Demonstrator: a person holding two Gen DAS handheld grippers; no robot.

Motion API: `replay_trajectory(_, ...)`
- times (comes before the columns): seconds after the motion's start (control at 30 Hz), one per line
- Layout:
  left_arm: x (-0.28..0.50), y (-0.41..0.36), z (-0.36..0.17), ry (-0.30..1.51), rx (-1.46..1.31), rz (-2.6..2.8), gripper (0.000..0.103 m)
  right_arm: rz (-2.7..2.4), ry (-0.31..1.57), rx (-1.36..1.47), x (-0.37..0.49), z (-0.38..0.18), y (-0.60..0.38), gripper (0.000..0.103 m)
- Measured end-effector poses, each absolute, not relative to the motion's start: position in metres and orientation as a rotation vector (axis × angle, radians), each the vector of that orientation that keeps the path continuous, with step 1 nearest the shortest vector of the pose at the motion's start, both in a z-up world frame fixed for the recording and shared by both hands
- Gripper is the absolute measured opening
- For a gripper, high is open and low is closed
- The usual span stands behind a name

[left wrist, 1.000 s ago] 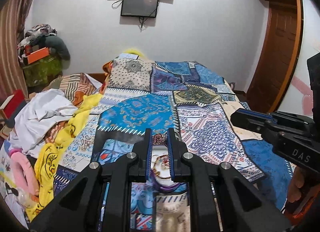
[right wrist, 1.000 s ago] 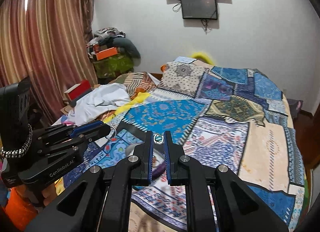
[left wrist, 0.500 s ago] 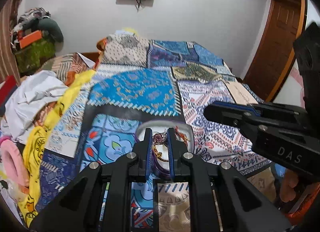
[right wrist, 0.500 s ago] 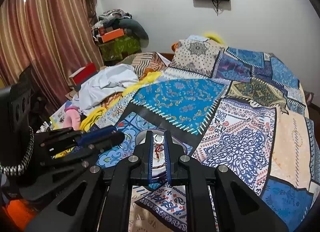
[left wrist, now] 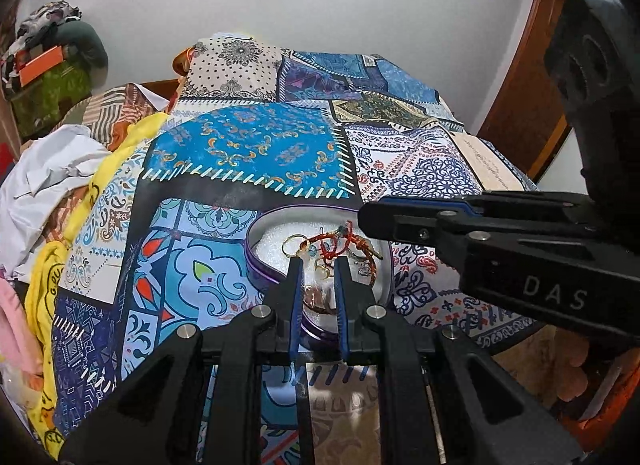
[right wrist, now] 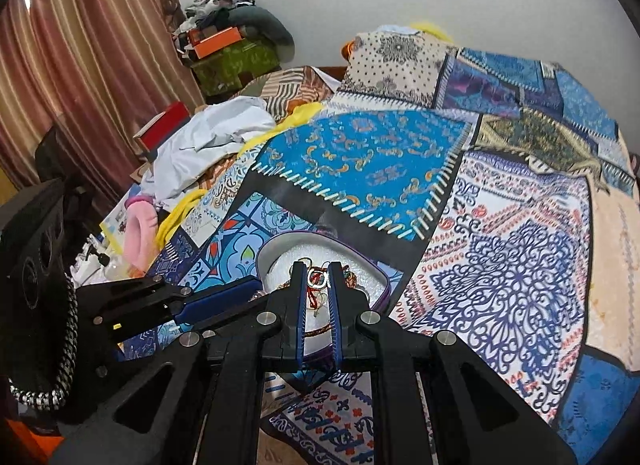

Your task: Organize jewelry

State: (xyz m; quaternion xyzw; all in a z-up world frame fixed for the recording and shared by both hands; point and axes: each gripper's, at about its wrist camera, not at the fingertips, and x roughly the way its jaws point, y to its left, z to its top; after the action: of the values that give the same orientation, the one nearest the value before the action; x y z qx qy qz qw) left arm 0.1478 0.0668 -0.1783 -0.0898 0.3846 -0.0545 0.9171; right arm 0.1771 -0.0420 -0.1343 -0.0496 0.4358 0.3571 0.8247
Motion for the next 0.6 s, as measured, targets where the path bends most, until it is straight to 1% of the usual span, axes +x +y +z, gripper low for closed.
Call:
replay_trajectory(0.07, 0.148, 0.068, -0.178, 0.791, -0.189, -0.11, 0.013, 0.76, 0.941, -0.092, 0.179, -0.135, -0.042, 0.01)
replay_trajectory(0.13, 0.148, 0.068, -0.176, 0.791, -0.188, -0.107, 0.013, 0.759, 0.949, -0.081, 0.181, -0.135, -0.043, 0.017)
replay_trajectory(0.2, 0.147, 0.068, -0.174, 0.788, -0.183, -0.103, 0.013, 0.756, 0.936, -0.08, 0.178, -0.131, -0.044, 0.022)
replay_trajectory(0.23, 0.147, 0.068, -0.172, 0.785, -0.18, -0.101, 0.013, 0.753, 0.927, -0.085, 0.177, -0.129, -0.045, 0.023)
replay_trajectory(0.43, 0.137, 0.07, -0.149, 0.741, -0.175, -0.073, 0.013, 0.734, 0.857, -0.085, 0.167, -0.106, -0.055, 0.023)
replay_trajectory(0.6, 0.12, 0.069, -0.112, 0.657, -0.163, -0.049, 0.013, 0.708, 0.769, -0.063, 0.155, -0.074, -0.072, 0.023)
